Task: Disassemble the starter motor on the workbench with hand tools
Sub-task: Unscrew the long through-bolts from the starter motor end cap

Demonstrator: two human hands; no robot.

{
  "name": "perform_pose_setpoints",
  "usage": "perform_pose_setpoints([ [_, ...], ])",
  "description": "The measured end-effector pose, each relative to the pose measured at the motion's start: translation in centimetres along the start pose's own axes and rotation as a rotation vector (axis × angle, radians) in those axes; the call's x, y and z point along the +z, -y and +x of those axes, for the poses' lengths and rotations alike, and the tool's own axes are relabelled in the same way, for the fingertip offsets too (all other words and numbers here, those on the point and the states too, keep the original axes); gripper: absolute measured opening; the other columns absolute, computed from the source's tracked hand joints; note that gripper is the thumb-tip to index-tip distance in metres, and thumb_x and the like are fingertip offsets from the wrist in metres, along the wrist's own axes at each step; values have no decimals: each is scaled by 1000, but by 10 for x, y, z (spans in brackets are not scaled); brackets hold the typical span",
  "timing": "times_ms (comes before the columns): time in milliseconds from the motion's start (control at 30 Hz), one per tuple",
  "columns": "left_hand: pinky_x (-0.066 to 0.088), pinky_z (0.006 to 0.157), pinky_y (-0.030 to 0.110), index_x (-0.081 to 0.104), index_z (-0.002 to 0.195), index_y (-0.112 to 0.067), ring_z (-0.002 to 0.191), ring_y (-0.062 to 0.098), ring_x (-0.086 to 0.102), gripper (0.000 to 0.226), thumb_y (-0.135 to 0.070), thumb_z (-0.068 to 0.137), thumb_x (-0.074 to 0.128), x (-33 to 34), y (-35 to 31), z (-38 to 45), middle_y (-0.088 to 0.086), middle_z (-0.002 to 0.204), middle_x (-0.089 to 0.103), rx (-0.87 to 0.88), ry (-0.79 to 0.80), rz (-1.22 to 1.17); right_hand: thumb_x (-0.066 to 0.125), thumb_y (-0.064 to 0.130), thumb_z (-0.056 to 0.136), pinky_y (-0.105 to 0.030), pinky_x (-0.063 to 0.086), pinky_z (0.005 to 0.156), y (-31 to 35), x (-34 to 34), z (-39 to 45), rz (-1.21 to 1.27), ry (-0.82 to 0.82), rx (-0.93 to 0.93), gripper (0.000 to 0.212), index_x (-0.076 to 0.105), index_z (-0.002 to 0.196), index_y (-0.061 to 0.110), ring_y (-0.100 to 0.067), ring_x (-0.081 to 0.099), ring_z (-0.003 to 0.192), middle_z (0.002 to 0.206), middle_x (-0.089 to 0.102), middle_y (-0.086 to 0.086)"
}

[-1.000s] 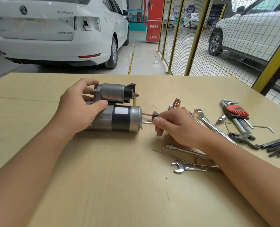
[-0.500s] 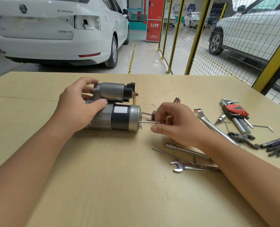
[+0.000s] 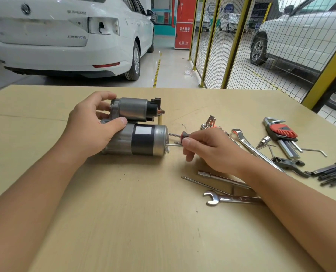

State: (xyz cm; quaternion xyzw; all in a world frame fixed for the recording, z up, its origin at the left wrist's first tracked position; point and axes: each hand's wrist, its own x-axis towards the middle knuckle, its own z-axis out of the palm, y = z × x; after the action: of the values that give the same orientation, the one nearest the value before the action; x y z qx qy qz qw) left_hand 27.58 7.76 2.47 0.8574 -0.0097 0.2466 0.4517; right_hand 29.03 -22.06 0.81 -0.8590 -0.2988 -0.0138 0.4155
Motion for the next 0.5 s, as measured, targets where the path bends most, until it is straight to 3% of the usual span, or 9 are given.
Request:
perform_pose_setpoints([
  [67, 52, 80, 29, 60, 127, -43, 106, 18, 64, 51, -25, 85, 83, 0, 0, 0, -13, 112, 66, -3, -1, -5, 75, 23, 88, -9, 34, 51, -1, -1, 0, -41, -41, -17, 17, 67, 74, 25, 1, 48, 51, 62, 63, 22],
  [167, 51, 78, 27, 59, 128, -44, 106, 18, 64, 52, -26, 85, 83, -1, 2, 1, -12, 114, 66, -6, 4, 2, 84, 26, 77, -8, 35, 53, 0, 0, 0, -72, -67, -47, 22, 63, 77, 32, 2, 51, 55, 65, 60, 25],
  [267, 53, 78, 28, 59, 127, -46, 106, 18, 64, 53, -27, 85, 84, -1, 1, 1, -13, 114, 66, -7, 4, 5, 68, 43, 91, -12, 36, 52, 0, 1, -1, 25, -20, -8, 23, 70, 80, 23, 1, 47, 52, 69, 70, 13],
  [333, 56, 83, 35, 59, 128, -46, 106, 18, 64, 53, -27, 85, 84, -1, 1, 0, -13, 114, 66, -7, 4, 6, 59, 39, 98, -12, 34, 48, 0, 1, -1, 6, -17, -2, 31, 70, 76, 20, 0, 45, 48, 68, 72, 8],
  [433, 58, 89, 43, 59, 130, -44, 107, 19, 65, 54, -27, 85, 84, -2, 0, 0, -10, 116, 66, -9, 8, 14, 78, 25, 84, -11, 33, 50, 1, 1, -1, 25, -98, -47, 19, 65, 72, 23, -1, 44, 48, 62, 64, 15],
  [500, 58, 90, 45, 59, 129, -44, 107, 18, 65, 54, -27, 85, 84, -2, 0, 0, -11, 115, 67, -13, 7, 8, 86, 24, 76, -8, 33, 51, 1, 0, -2, 24, -113, -70, 24, 61, 75, 25, -1, 46, 50, 65, 60, 16],
])
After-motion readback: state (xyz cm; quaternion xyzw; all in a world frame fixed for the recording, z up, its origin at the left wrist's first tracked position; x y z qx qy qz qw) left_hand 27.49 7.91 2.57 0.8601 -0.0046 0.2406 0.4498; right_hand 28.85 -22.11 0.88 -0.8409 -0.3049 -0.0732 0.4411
